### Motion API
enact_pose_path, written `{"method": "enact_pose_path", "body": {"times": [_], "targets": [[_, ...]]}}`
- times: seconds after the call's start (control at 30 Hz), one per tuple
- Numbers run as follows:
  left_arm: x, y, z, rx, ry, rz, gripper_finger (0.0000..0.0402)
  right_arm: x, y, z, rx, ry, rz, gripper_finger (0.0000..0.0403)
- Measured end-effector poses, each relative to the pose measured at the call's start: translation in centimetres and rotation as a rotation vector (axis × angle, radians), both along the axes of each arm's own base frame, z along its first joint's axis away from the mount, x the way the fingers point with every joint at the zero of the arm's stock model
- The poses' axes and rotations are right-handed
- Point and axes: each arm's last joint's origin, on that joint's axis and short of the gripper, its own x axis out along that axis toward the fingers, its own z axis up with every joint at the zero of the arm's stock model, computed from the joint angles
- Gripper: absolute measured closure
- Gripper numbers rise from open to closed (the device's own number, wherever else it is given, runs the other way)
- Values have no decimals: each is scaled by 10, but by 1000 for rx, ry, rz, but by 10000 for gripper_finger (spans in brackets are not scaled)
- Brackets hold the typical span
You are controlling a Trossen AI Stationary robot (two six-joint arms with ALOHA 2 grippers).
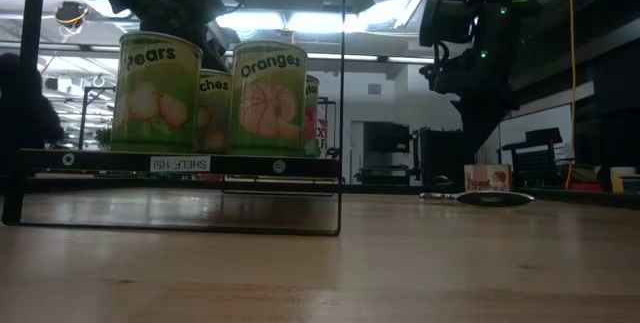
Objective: Pick and place cans onto a shelf
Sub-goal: Put the canned dice tomatoes on the shelf
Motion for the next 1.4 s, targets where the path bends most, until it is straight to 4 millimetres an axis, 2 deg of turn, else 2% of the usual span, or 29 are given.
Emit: {"method": "enact_pose_path", "body": {"times": [0.7,1.0,1.4], "targets": [[0,0,0,-1,1,0,337,2,0,-1,-4,-10,-1,351],[0,0,0,-1,1,0,337,-8,3,-27,0,5,1,351],[0,0,0,-1,1,0,337,-8,2,-31,-19,-16,25,351]]}}
